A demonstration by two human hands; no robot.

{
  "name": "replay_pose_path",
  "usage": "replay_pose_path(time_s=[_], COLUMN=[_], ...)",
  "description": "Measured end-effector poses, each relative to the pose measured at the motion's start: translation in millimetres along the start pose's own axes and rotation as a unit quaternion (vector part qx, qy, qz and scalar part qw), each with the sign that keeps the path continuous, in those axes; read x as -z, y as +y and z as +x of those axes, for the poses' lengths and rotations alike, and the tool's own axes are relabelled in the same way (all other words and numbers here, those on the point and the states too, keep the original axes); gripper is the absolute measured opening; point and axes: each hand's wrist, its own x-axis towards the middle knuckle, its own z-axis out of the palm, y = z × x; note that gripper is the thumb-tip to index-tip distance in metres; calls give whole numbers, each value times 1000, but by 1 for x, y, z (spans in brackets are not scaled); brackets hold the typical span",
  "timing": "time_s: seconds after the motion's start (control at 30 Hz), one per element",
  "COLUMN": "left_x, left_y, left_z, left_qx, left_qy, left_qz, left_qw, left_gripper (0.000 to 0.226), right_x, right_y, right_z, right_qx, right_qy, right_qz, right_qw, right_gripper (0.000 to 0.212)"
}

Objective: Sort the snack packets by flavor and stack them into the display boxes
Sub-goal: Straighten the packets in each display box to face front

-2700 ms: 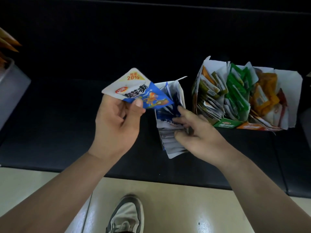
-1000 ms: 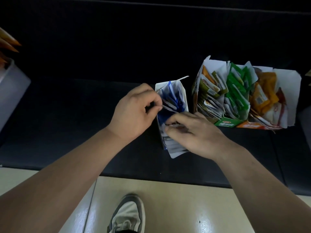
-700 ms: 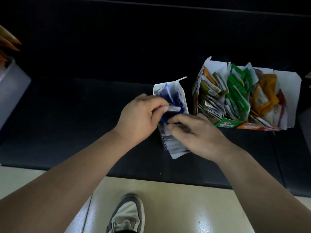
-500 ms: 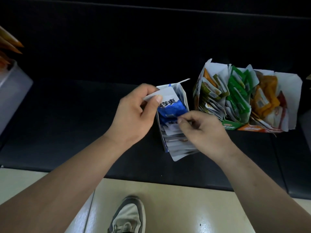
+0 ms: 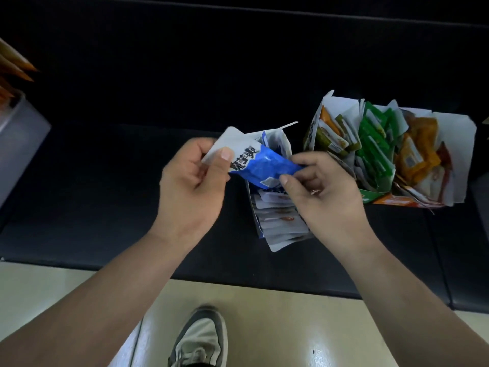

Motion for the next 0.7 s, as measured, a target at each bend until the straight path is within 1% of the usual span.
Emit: replay_pose_path(time_s=[0.07, 0.1, 0.17, 0.2, 0.23, 0.27, 0.33, 0.4, 0.47, 0.5, 0.57, 0.63, 0.7], left_x=[4, 5, 0, -4, -8, -11, -12, -11, -13, -15, -20, -22, -23], left_y=[4, 7, 15, 20, 23, 25, 22, 13, -3, -11, -26, -34, -34], left_z=[0, -1, -6, -9, -12, -13, -14, -15, -13, -12, -11, -12, -12], left_qx=[8, 19, 47, 60, 74, 81, 46, 1, 4, 9, 16, 29, 35], left_qy=[32, 37, 23, 11, -3, -23, -82, -122, -122, -123, -147, -178, -202], left_qz=[-31, -51, -81, -102, -132, -163, -181, -127, -45, 5, 87, 120, 136], left_qw=[999, 998, 995, 993, 988, 983, 979, 984, 992, 992, 985, 976, 969], left_gripper=[11, 11, 11, 13, 16, 18, 25, 39, 38, 35, 32, 35, 41], right_x=[-3, -5, -10, -13, -15, -16, -14, -6, 3, 7, 10, 10, 9], right_y=[-3, -4, -7, -9, -9, -9, -10, -11, -10, -10, -9, -14, -20], right_z=[-2, -4, -6, -7, -7, -6, -2, 3, 8, 11, 13, 10, 6], right_qx=[14, 28, 83, 125, 166, 196, 220, 194, 123, 91, 69, 76, 84], right_qy=[6, 3, -8, -7, -1, 11, 40, 58, 62, 61, 58, 72, 96], right_qz=[32, 21, -69, -125, -168, -191, -192, -151, -79, -49, -21, 16, 95], right_qw=[999, 999, 994, 984, 972, 962, 956, 968, 987, 993, 996, 994, 987], right_gripper=[32, 36, 46, 50, 49, 43, 26, 12, 5, 9, 17, 21, 26])
